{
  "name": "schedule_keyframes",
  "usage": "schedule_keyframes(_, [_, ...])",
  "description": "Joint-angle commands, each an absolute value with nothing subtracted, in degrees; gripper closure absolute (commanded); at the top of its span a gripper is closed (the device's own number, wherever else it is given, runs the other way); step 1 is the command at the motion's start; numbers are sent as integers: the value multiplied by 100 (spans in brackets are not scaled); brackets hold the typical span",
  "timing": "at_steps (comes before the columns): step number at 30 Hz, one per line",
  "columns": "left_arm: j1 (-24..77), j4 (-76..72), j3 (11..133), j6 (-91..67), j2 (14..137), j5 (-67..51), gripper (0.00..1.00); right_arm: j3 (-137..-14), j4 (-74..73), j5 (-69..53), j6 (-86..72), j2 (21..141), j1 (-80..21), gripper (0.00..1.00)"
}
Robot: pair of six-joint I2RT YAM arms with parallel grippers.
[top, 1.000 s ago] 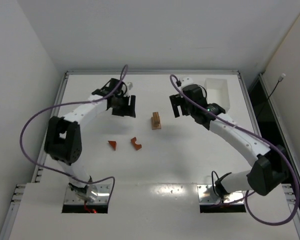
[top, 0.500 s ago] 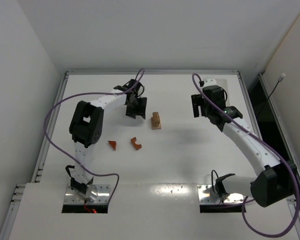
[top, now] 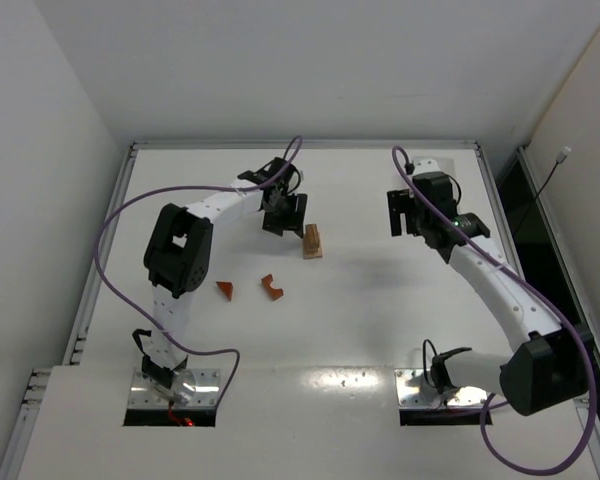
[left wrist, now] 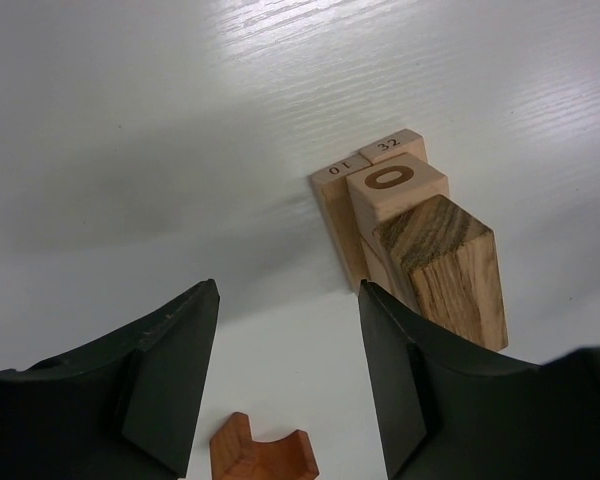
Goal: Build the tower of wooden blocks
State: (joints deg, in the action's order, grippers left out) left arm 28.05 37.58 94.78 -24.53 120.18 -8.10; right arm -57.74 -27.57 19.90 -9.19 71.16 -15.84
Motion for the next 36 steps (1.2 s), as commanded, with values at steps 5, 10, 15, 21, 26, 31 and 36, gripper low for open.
schedule_keyframes(5, [2830,3718,9747,-2522,12067,-729,43,-5695,-2663,1784,-1046,6961,-1442,19])
schedule_keyframes(10, [2830,3718,9799,-2522,12173,-625,41,-5695,-2663,1670,-1099,6961,-1441,19])
schedule_keyframes(15, [2830,3718,9853,-2470,12225,-571,40,-5643,-2663,1618,-1099,6961,-1389,19])
schedule_keyframes(21, [2830,3718,9914,-2470,12226,-571,37,-5643,-2663,1564,-1099,6908,-1336,19])
schedule_keyframes(26, [2830,3718,9914,-2470,12226,-510,36,-5643,-2663,1564,-1099,6908,-1336,19])
schedule_keyframes(31, [2830,3718,9914,-2470,12226,-510,34,-5590,-2663,1512,-1099,6908,-1336,19])
schedule_keyframes(36, [2830,3718,9861,-2470,12226,-510,30,-5590,-2663,1460,-1151,6908,-1284,19])
